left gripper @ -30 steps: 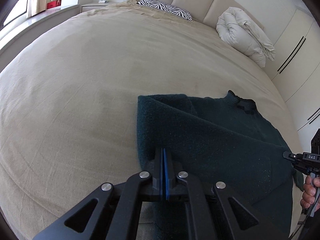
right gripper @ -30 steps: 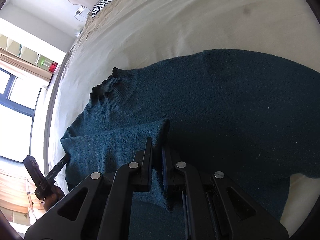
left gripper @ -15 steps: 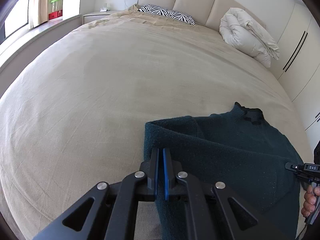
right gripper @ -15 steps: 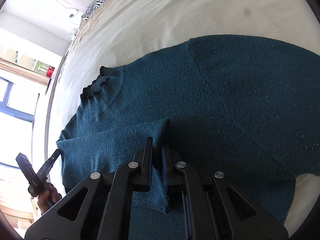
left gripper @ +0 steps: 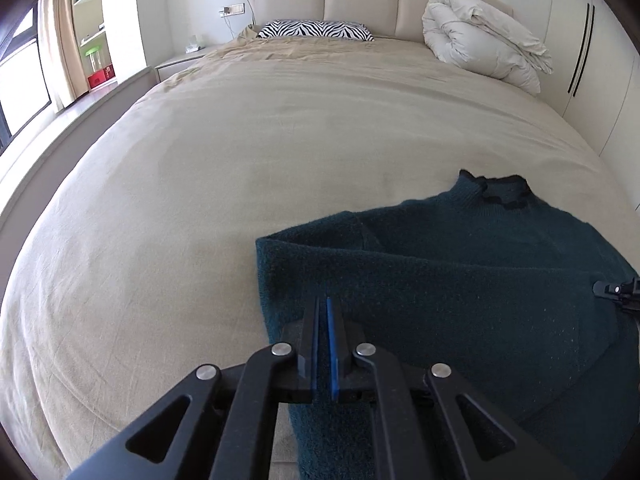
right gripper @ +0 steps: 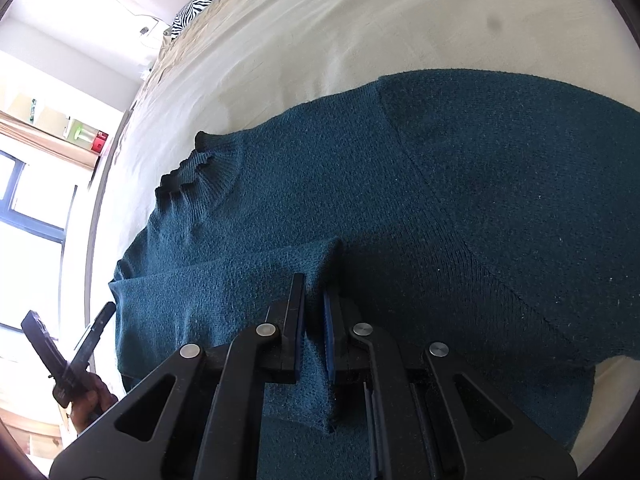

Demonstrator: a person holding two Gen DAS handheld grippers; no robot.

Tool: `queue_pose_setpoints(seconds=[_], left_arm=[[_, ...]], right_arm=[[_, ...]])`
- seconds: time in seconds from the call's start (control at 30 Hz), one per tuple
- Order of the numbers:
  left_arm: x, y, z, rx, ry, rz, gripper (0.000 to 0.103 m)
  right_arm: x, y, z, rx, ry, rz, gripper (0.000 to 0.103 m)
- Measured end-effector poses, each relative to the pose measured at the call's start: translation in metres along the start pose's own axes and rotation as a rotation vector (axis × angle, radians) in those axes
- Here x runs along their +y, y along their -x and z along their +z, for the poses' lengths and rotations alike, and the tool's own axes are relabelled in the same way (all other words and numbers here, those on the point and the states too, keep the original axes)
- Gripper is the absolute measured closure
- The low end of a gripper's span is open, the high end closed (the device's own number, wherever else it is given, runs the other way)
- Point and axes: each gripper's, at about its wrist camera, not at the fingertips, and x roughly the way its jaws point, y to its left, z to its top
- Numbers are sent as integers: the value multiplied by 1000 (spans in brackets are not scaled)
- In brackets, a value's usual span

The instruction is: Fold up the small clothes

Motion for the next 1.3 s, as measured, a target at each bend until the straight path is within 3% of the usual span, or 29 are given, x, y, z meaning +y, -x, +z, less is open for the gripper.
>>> queue_pose_setpoints(seconds=[0.1, 0.23, 0.3, 0.37, 0.43, 0.53, 0.63, 0.77, 0.9, 0.97, 1.03, 1.07, 1.1, 1.17, 1.3], left_arm=[[1, -10, -10, -15, -13, 14, 98], [1, 12, -6, -34, 17, 23, 98], [-3, 26, -13, -67, -8, 30, 96], [-8, 22, -23, -36, -41, 51, 94], [-7, 10, -34, -20, -47, 53, 93], [-7, 4, -36, -23, -37, 50, 93], [-14, 3, -35, -21, -77, 80, 93], [-3, 16, -37, -19, -32, 42, 90], [8, 28, -43, -5, 4, 32, 86], [16, 46, -45, -24, 63, 16, 84], [18, 69, -48, -72, 103, -14, 82], [14, 79, -51, -93, 105, -23, 79], [9, 88, -53, -108, 103, -34, 73], [-6, 102, -59, -132, 102, -86, 64], [-41, 114, -69, -127, 179, -302, 51]], right_arm=[[-3, -1, -1, -18, -3, 16, 96], [-2, 12, -2, -67, 6, 9, 94], [-3, 21, -2, -104, -6, -30, 93], [0, 32, -3, -145, -7, -71, 93], [7, 42, -9, -172, 1, -12, 93], [27, 38, -24, -131, 74, 68, 93], [25, 2, -38, -6, 79, 82, 93], [-11, 8, -45, -47, -38, 207, 95], [-50, 55, -49, -168, -82, 56, 90], [-79, 84, -56, -215, -139, 86, 90], [-110, 118, -67, -285, -182, 65, 81], [-127, 135, -74, -327, -215, 39, 71], [-146, 151, -82, -369, -264, 26, 53], [-189, 182, -100, -463, -387, 31, 39], [-272, 222, -133, -578, -626, 61, 39]])
